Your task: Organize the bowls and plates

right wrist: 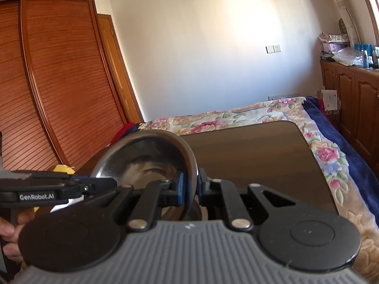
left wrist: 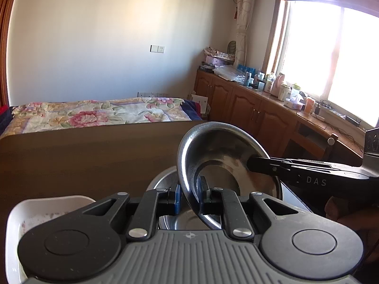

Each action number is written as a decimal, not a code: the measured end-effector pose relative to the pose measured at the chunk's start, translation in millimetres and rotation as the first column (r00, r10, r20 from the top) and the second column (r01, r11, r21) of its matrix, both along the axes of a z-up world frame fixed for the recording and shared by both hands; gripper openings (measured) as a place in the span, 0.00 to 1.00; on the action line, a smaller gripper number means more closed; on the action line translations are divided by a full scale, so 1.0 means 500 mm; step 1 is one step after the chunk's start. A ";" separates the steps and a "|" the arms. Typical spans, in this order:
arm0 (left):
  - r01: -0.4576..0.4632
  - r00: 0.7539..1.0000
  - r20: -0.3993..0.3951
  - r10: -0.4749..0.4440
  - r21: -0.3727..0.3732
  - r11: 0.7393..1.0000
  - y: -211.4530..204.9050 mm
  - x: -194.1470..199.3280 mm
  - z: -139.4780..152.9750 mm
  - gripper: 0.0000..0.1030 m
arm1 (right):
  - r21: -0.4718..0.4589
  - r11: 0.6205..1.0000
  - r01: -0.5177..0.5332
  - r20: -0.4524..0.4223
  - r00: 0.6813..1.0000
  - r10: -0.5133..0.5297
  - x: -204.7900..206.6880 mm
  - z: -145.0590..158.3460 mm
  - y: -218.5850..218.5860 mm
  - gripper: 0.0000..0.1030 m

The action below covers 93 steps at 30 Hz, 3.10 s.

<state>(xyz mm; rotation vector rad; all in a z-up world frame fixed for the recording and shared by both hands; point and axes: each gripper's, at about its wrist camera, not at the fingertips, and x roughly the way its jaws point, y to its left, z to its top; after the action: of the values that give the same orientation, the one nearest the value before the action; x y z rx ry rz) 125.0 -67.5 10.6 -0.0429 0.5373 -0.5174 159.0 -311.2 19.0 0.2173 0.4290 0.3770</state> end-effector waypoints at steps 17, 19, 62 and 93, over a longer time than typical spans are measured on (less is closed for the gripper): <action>-0.021 0.998 -0.054 0.023 0.023 1.000 0.006 -0.005 -0.057 0.15 | -0.017 1.000 0.010 -0.032 0.999 -0.010 0.000 -0.041 0.024 0.13; -0.028 0.998 -0.060 0.030 0.028 0.999 0.004 -0.004 -0.062 0.15 | -0.024 1.000 0.010 -0.034 0.999 -0.010 0.002 -0.043 0.028 0.13; -0.157 0.986 0.056 0.155 0.025 0.987 0.034 -0.061 -0.066 0.47 | -0.279 0.960 0.025 0.071 0.997 -0.005 -0.027 -0.031 0.102 0.14; -0.170 0.981 0.109 0.160 0.093 0.981 0.004 -0.062 -0.120 0.94 | -0.157 0.982 0.104 0.059 0.994 -0.096 -0.026 -0.092 0.072 0.61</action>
<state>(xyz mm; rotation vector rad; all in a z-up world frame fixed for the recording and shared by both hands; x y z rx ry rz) 94.1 -65.4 -49.5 0.0354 0.4555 -0.3275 146.1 -275.3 -27.0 0.0727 0.3939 0.2476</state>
